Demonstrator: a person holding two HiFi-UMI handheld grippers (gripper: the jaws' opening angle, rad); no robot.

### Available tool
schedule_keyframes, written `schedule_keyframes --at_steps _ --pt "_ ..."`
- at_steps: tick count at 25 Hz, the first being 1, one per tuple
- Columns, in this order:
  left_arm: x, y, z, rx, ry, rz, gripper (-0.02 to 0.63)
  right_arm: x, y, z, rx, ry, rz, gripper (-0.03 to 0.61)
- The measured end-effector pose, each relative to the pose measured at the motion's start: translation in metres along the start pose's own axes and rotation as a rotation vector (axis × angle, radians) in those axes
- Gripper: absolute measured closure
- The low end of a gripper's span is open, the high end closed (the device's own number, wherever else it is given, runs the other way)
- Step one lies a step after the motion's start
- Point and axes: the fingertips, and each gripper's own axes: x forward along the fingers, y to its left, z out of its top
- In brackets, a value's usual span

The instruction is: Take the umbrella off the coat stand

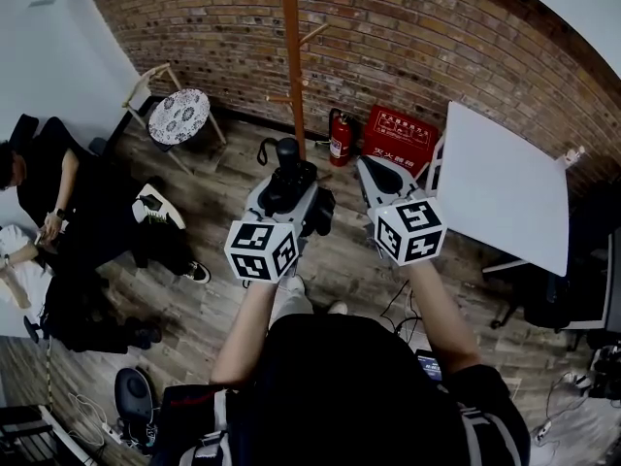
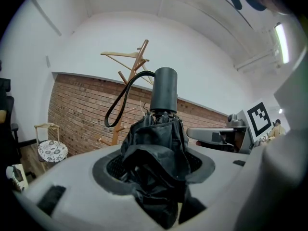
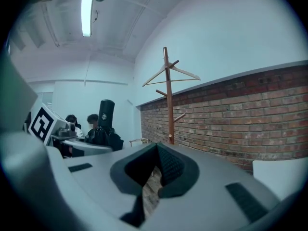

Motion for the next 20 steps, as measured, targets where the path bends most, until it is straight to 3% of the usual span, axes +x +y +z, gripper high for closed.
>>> schedule_keyframes --at_steps 20 --pt "-0.012 -0.012 0.006 -0.008 -0.038 0.015 0.351 -0.009 0.002 -0.005 -0.008 0.001 0.019 0.551"
